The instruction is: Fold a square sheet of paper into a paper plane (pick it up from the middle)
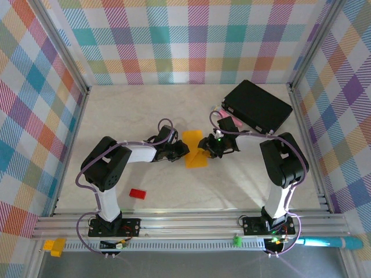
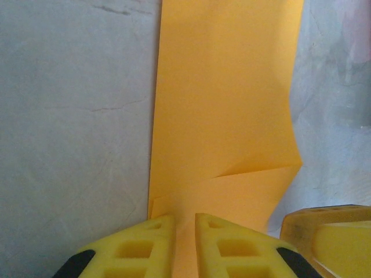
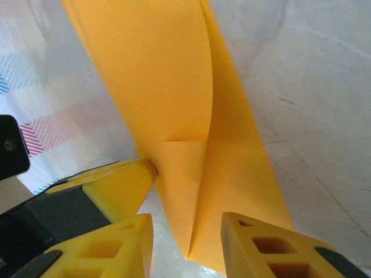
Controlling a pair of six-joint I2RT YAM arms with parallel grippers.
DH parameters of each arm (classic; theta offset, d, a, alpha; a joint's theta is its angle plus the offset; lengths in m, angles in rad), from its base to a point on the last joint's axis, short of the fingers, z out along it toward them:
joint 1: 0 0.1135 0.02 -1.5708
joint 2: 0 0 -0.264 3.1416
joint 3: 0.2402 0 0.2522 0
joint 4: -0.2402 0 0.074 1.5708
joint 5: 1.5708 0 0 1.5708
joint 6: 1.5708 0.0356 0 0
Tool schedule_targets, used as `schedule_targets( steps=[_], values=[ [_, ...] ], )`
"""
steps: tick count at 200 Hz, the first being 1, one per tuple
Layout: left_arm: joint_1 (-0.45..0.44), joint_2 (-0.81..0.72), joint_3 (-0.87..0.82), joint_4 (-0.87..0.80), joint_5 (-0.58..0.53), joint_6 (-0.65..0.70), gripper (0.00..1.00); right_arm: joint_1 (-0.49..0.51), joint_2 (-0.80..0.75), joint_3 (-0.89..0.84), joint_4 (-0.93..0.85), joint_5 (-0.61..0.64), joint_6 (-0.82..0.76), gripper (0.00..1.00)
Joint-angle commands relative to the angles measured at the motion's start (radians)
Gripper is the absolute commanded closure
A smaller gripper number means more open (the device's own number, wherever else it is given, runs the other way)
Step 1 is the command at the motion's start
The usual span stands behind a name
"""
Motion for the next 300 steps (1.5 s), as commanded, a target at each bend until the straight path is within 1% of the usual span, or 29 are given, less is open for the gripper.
schedule_targets(
  steps=[1,49,88,117,158,232,258,278,300],
  values=[
    [0.008,0.04,-0.034,-0.026,-0.002,-0.015,0.83,0.008,0.031,0.031,-0.01,-0.002,0.004,0.67],
    [0.014,0.034,-0.039,-0.032,-0.002,-0.02,0.85,0.01,0.069,0.078,-0.051,-0.014,-0.043,0.71],
    [0.017,0.035,-0.041,-0.033,-0.001,-0.024,0.86,0.01,0.082,0.081,-0.027,-0.045,-0.055,0.72],
    [0.019,0.033,-0.038,-0.036,0.0,-0.024,0.87,0.012,0.094,0.076,0.01,-0.087,-0.052,0.75],
    [0.022,0.032,-0.032,-0.04,0.004,-0.024,0.88,0.028,0.101,0.079,0.017,-0.117,-0.079,0.77],
    [0.028,0.013,-0.032,-0.046,0.013,-0.024,0.88,0.037,0.126,0.092,0.004,-0.105,-0.108,0.81],
    [0.031,0.005,-0.029,-0.044,0.022,-0.026,0.88,0.037,0.128,0.096,-0.006,-0.092,-0.125,0.84],
    [0.04,-0.022,-0.03,-0.041,0.033,-0.029,0.87,0.037,0.119,0.097,-0.005,-0.079,-0.141,0.9],
    [0.059,-0.081,-0.041,-0.038,0.037,-0.027,0.82,0.036,0.097,0.093,0.007,-0.058,-0.161,0.93]
  ],
)
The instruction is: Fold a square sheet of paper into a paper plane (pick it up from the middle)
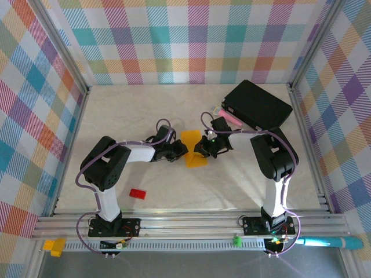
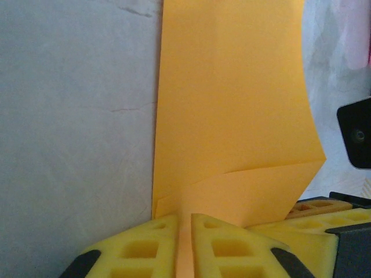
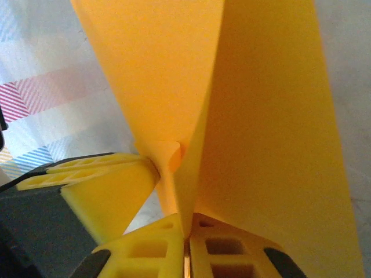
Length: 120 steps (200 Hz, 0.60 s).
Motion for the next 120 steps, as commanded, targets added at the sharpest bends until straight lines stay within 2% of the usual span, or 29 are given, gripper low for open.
schedule_targets(
  steps=[1,28,56,78,100,120],
  values=[
    [0.033,-0.077,-0.029,-0.045,0.001,0.0,0.82,0.004,-0.024,0.015,0.006,0.022,-0.046,0.93],
    [0.092,-0.189,-0.098,-0.028,-0.048,0.013,0.68,0.002,-0.093,0.022,-0.001,0.08,-0.112,0.96],
    [0.175,-0.306,-0.181,0.022,-0.018,-0.002,0.55,-0.009,-0.181,0.02,0.038,0.109,-0.169,0.96],
    [0.212,-0.396,-0.214,0.051,0.026,-0.008,0.41,-0.02,-0.226,0.018,0.09,0.072,-0.187,0.96],
    [0.216,-0.477,-0.25,0.12,0.061,-0.028,0.21,-0.031,-0.252,0.015,0.159,-0.005,-0.159,0.96],
    [0.215,-0.508,-0.28,0.209,0.105,-0.086,0.11,-0.032,-0.268,0.015,0.22,-0.064,-0.125,0.96]
  ],
)
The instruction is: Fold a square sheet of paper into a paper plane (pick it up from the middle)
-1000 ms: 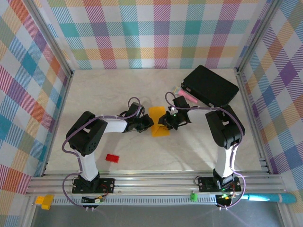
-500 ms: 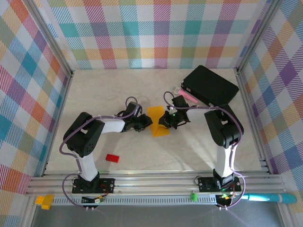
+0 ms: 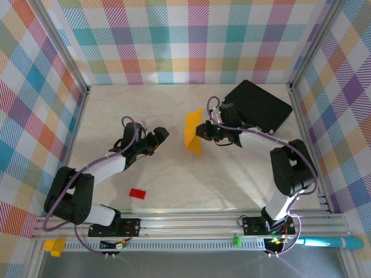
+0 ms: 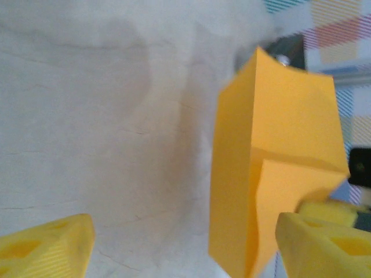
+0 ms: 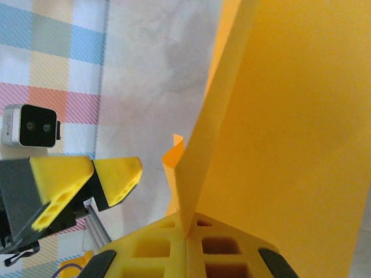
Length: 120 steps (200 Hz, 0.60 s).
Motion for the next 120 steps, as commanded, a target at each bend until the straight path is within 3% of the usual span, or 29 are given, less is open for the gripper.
schedule_targets(
  steps=[1,42,77,120],
  values=[
    [0.001,-0.046,-0.034,0.135,0.081,-0.054,0.11,-0.005,-0.024,0.013,0.101,-0.097,0.014,0.95],
    [-0.021,-0.013,-0.069,0.388,0.184,-0.188,0.02,-0.006,-0.023,0.008,0.216,-0.222,0.093,0.95],
    [-0.064,0.061,-0.057,0.529,0.223,-0.248,0.03,-0.007,-0.023,0.009,0.246,-0.283,0.123,0.95],
    [-0.09,0.124,-0.018,0.604,0.248,-0.251,0.1,-0.006,-0.021,-0.004,0.262,-0.326,0.153,0.94]
  ],
)
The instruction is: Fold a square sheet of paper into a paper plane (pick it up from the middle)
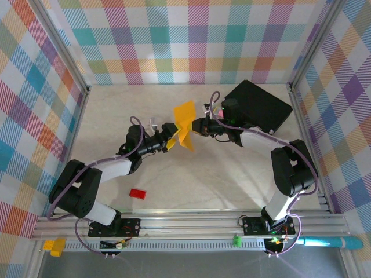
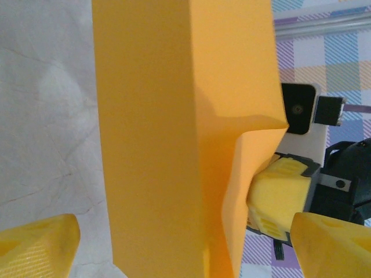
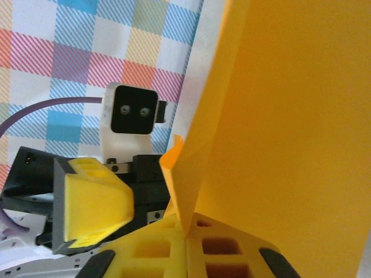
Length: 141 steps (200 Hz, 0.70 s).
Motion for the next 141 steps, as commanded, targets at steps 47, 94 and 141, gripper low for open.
schedule_targets(
  steps=[47,94,141],
  values=[
    [-0.012,0.042,0.053,0.169,0.065,-0.018,0.22,0.0,-0.013,-0.006,0.055,-0.077,0.042,0.93],
    [-0.01,0.053,0.063,0.162,0.076,0.002,0.38,0.0,-0.005,0.001,0.036,-0.083,0.038,0.93],
    [-0.005,0.052,0.062,0.154,0.09,0.02,0.52,-0.001,-0.007,0.005,0.003,-0.079,0.019,0.92]
  ],
)
